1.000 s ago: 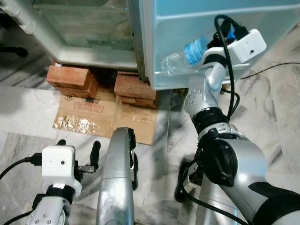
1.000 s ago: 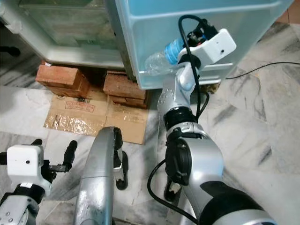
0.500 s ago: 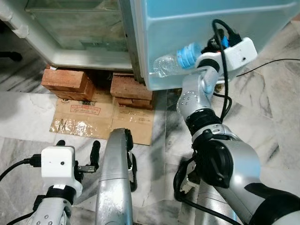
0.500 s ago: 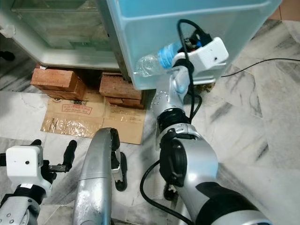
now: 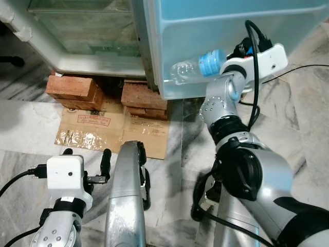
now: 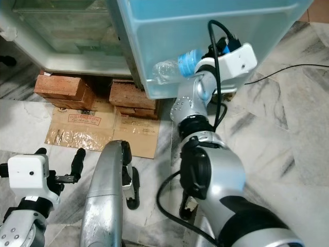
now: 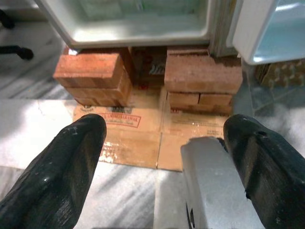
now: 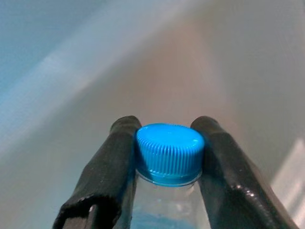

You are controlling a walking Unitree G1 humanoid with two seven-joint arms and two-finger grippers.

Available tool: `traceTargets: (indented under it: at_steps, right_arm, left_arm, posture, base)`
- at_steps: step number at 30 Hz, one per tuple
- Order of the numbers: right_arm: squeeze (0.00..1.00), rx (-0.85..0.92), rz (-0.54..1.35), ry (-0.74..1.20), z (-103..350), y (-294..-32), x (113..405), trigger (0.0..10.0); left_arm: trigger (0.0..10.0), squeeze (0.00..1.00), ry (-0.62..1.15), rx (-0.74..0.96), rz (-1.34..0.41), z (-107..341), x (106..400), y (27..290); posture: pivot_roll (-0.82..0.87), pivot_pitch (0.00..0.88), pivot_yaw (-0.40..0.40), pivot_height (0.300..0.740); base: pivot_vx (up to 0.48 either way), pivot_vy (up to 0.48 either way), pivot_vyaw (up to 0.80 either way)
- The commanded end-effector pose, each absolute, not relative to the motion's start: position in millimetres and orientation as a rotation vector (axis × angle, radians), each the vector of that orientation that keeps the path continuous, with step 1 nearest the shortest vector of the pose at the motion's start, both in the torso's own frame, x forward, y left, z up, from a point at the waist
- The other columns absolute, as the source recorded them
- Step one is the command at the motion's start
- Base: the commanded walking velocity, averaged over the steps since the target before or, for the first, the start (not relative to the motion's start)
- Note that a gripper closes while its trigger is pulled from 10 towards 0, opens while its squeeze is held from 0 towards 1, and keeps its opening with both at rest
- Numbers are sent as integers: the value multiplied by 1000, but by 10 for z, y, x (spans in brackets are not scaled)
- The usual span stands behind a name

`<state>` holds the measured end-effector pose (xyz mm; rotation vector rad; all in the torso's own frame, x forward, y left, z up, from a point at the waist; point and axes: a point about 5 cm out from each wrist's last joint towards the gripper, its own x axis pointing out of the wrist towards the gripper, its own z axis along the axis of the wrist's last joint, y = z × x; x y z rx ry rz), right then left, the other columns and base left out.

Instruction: Restocking fridge

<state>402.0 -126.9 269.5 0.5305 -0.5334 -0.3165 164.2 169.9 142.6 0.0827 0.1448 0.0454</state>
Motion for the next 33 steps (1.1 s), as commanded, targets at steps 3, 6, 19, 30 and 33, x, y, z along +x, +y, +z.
traceTargets:
  at_steps: [3,6,19,30,33]
  right_arm:
    - [0,231,-104,-538,2539,-1045,3993,10000]
    - [0,118,31,-556,2499,-1054,3977,10000]
    - [0,-32,309,-340,1908,-1141,3845,10000]
    - [0,428,140,108,1404,-1340,3863,10000]
    - [0,366,309,142,1355,-1229,3769,10000]
  left_arm:
    - [10000,0,163,81,40,1330,1704,1702]
    - [10000,0,130,62,24,1317,1928,1636]
    - [10000,0,91,19,-22,1242,2389,1467]
    - [10000,0,66,24,-9,1236,2520,1508]
    - [10000,0,76,20,-13,1214,2496,1498]
  posture:
    - [337,387,41,568]
    - [255,365,17,568]
    - [104,283,21,568]
    - [120,241,21,568]
    - [118,236,19,568]
  base:
    - [0,0,0]
    - [0,0,0]
    - [0,0,0]
    - [0,0,0]
    - [0,0,0]
